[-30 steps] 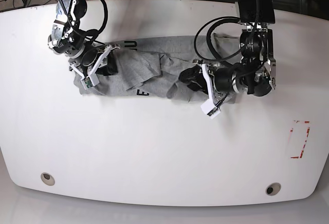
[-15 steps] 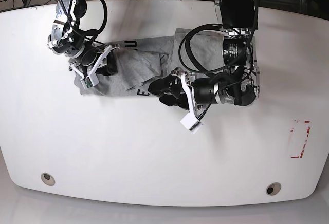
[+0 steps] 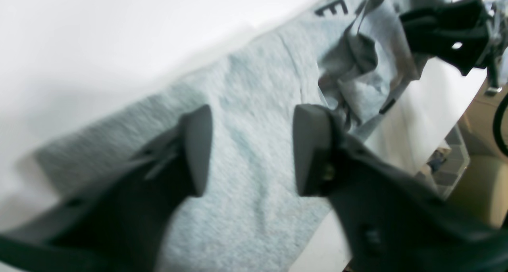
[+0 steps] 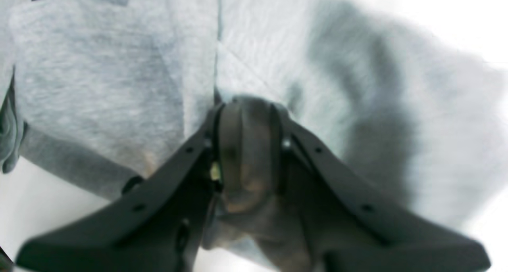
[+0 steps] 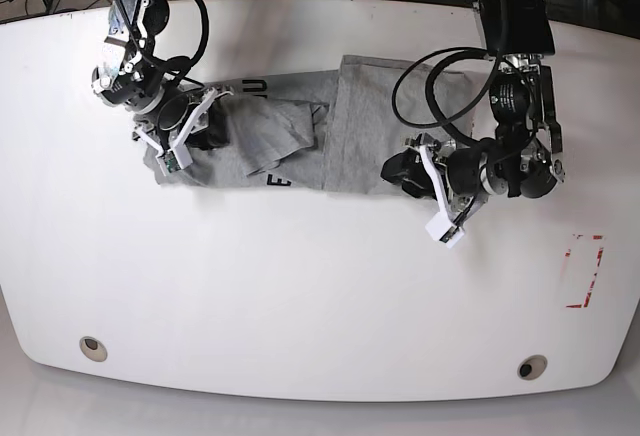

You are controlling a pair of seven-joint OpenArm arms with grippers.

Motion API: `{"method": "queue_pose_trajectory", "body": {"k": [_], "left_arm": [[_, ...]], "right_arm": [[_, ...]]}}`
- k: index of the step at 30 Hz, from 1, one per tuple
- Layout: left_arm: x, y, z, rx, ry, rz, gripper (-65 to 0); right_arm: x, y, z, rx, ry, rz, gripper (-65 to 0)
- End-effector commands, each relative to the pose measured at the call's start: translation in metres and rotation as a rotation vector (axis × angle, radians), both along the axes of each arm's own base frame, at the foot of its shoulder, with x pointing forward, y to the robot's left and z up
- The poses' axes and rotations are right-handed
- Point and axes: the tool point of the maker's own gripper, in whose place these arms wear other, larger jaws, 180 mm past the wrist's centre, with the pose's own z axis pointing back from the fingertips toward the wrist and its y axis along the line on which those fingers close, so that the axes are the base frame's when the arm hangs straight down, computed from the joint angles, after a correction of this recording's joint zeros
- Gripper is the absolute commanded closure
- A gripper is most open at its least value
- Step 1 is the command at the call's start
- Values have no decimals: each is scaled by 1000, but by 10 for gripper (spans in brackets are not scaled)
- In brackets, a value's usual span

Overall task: Fold the T-shirt properly
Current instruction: 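Open the left gripper and lift it off the folded end, then move the right gripper to the other strip end and grasp it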

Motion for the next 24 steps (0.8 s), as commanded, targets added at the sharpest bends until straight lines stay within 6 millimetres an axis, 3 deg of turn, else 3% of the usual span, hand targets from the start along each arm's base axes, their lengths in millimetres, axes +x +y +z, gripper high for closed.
{"method": "queue_pose_trajectory", "body": {"k": [1,4,11,15,17,21,24], "left_arm": [[6,23,5,25,-34,36,-153],[-1,33,-2,24,-25,62,-94],[-19,52,-29,55,19,106,-76],[-33,65,-57,66,96,143,-76],[-36,70,-66,64,127,156,-76],[-40,74,-79,53,164,181,-76],[-42,89,-88,71,182,204,-79]], "right_arm": [[18,1,33,5,-114,9,-120],[19,2,40,-9,-127,19,-122],[27,1,48,-24,-143,21,-124],[34,0,56,-27,-167,18,-152],[37,-10,60,-32,-178,-10,-212],[41,-32,65,-32,-184,-95,-425],[44,-52,69,-41,-175,-164,-566]]}}
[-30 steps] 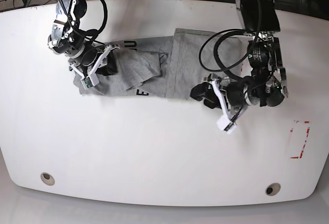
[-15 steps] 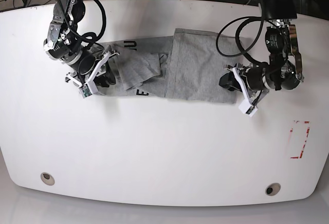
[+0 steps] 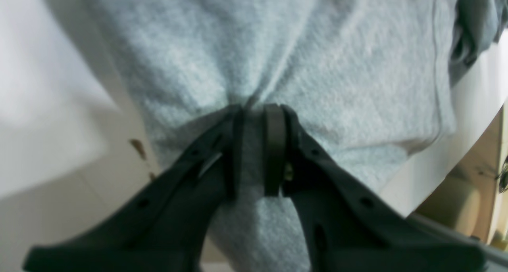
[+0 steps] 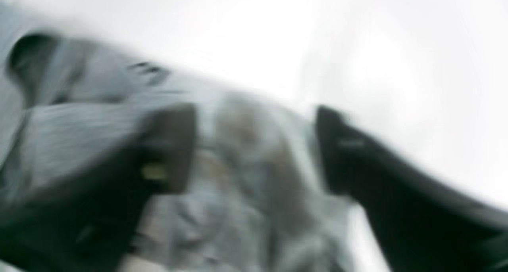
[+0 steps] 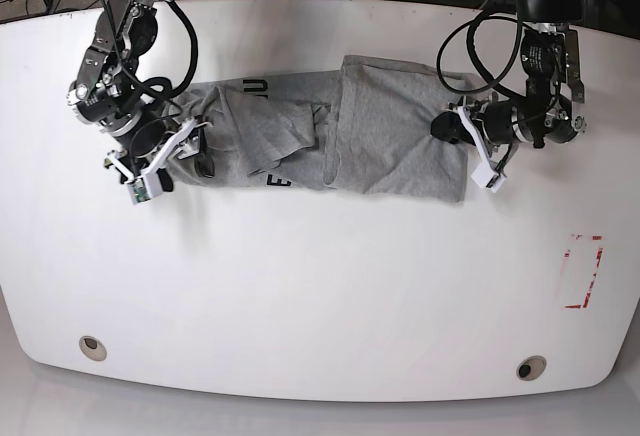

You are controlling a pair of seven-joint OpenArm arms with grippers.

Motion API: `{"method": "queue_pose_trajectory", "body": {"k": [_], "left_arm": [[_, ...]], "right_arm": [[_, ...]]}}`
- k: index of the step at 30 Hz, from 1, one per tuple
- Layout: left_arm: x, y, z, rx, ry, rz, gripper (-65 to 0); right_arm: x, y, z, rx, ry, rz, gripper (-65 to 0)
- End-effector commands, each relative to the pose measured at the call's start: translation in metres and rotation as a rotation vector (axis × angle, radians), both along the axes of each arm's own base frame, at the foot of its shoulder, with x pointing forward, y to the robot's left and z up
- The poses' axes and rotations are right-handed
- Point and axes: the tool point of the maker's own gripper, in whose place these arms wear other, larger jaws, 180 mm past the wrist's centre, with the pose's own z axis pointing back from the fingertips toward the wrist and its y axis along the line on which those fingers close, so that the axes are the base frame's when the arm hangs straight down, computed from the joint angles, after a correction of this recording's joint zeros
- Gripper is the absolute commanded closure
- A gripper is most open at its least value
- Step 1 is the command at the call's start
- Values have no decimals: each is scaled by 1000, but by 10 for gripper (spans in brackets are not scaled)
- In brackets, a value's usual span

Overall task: Fold the T-shirt properly
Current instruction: 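Move the right gripper to the other strip end and grasp it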

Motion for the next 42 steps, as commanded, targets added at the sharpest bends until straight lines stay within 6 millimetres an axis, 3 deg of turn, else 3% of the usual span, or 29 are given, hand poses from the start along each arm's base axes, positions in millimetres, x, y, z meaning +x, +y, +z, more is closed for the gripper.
{"method": "queue_pose_trajectory", "body": {"k": [1,6,11,20,32,42], "left_arm": [[-1,20,-10,62,22,15,-79],[-3,21,-20,53,45,26,-81],[1,20,-20,51,46,30,-81],[1,19,-19,50,45,30,-81],[1,19,-19,51,45,29,-81],[1,19,-19,51,46,28,-81]], "right_arm": [[9,-19,18,-4,-42,-55,-604],[10,-49,19,65,-18,-151,-626],[1,-93,10,182,26,-259,-626],[-21,-117,-9,409,61,-317,-625],[-48,-113,-47,516,161,-357,-569],[-42,-68,-60,559,210,-274,-568]]}}
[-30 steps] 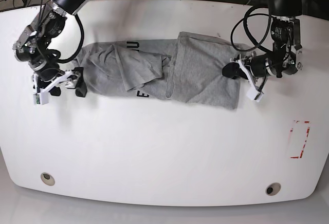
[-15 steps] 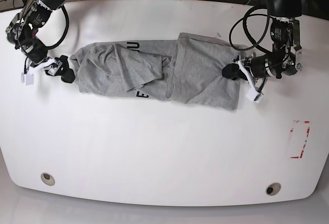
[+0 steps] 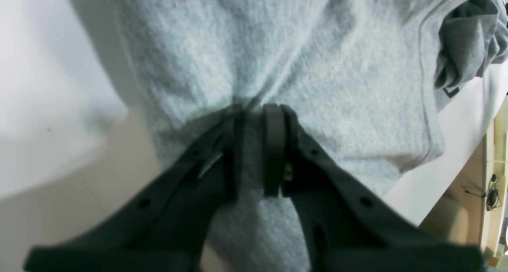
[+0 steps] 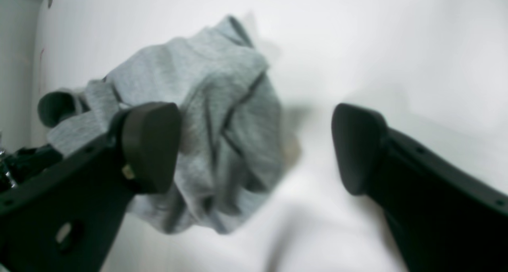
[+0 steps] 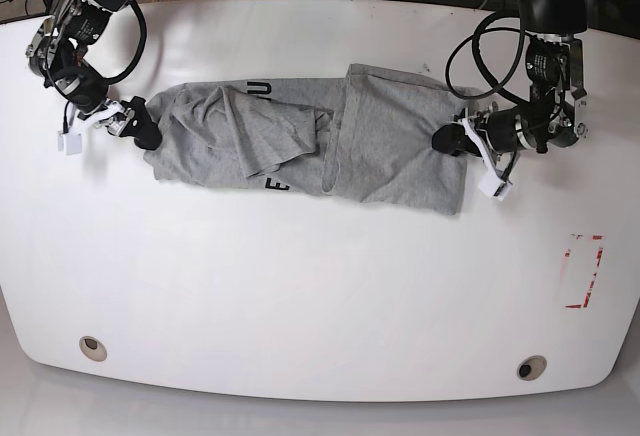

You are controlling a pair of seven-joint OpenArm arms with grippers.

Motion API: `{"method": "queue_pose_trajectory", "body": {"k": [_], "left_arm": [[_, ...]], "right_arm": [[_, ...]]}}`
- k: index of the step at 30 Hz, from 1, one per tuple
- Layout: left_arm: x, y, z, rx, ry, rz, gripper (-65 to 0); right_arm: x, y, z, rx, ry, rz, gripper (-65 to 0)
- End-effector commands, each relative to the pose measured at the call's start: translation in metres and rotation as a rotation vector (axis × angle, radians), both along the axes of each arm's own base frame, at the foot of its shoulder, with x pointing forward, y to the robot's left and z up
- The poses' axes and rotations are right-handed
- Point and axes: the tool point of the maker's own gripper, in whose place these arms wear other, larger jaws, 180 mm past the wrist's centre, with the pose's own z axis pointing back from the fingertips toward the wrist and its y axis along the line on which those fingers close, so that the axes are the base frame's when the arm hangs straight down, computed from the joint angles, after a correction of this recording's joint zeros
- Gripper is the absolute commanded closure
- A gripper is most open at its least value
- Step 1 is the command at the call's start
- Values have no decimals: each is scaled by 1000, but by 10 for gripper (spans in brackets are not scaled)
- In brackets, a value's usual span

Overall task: Fold the T-shirt properly
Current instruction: 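Move the right gripper to the other strip end and grasp it, then hold the strip with left gripper, fold right-held end toward it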

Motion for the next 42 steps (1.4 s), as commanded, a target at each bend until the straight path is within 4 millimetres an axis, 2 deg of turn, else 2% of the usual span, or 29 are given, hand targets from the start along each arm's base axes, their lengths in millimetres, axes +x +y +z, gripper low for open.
{"method": "queue_pose_trajectory", "body": {"k": [1,9,13,15,18,23,25,27,31,34,40,42], "left_arm": [[-10,15,-13,97,65,-10,-81],[-10,15,-13,97,65,-10,-81],[-10,15,-13,97,65,-10,-81],[-12,12,-14,98,69,-22,-81],[-15,5,-18,106,79,-56,-81],[-19,6,-27,160,110,-51,-81],[-19,-1,-29,161,110,-54,-81],[-19,-6,-31,168,110,-61,-82],[-7,-18,-28,175,89,-68,-82],[-6,-25,-35,189,110,-73,-82],[2,-39,-55,234,175,-92,-82],[4,-47,-60,239,191,-101,-82]], "right_arm": [[6,15,2,7,-13,38,-566],[16,50,6,26,-40,105,-563],[18,54,5,29,-45,111,-556],[20,53,7,29,-60,99,-523],[21,50,8,27,-73,85,-411],[21,50,8,26,-73,85,-163],[22,49,9,22,-74,87,-59],[21,47,10,14,-75,88,0],[21,39,14,-11,-78,91,0],[18,36,22,-50,-97,98,0],[18,23,61,-167,-147,80,0],[18,27,71,-194,-157,90,0]]}}
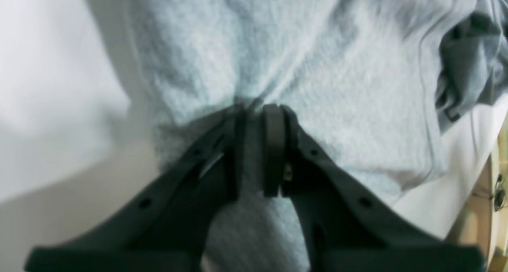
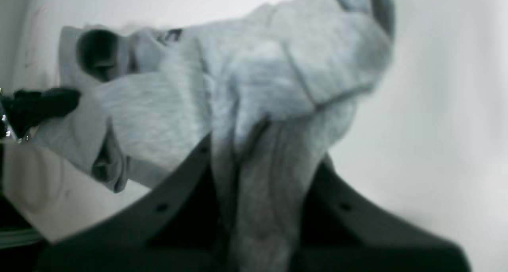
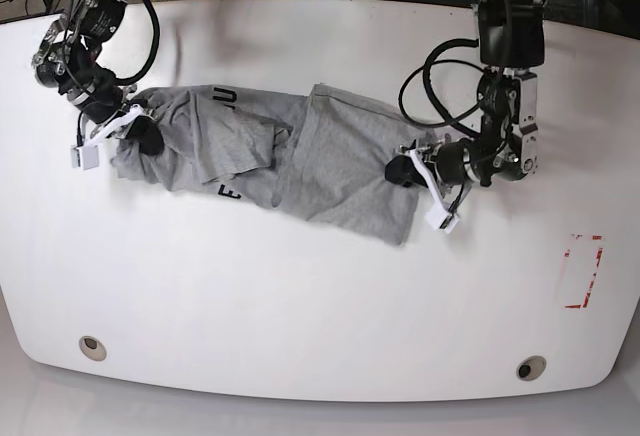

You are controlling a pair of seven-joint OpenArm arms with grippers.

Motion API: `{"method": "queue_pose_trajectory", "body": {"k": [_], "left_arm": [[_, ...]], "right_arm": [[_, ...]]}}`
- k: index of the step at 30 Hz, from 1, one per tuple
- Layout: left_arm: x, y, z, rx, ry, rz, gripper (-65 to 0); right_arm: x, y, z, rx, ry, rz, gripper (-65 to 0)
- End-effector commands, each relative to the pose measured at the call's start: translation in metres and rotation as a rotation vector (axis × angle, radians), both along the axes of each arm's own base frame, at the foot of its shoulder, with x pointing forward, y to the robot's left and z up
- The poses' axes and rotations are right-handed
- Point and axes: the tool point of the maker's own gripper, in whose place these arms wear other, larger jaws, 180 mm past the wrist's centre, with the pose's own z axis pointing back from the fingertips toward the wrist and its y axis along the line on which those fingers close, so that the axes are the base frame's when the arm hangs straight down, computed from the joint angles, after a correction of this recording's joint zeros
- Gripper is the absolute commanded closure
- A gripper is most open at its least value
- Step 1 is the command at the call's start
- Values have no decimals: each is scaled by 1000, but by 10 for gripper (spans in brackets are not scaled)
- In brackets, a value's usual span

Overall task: Fold the T-shirt properly
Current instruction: 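Hold the strip with left gripper, fold right-held end toward it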

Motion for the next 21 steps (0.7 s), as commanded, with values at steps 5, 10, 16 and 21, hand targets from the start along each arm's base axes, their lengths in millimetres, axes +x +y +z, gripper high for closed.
{"method": "queue_pose_trajectory", "body": {"k": [5,10,16,21], "left_arm": [[-30,-1,-48,223,175,-73,-82],[-28,-24,-46,199,163,-90,-83],[-29,-54,-40,148,160,-102,-100],[-28,-74,-37,115,183,-61,-178]], "right_arm": [[20,19,60,-88,-138,61,-3],[24,39,78,-105,-182,105,-5],[38,67,97,-88,-256,163,-5],[50,86,106,-57,-297,193,-5]]}}
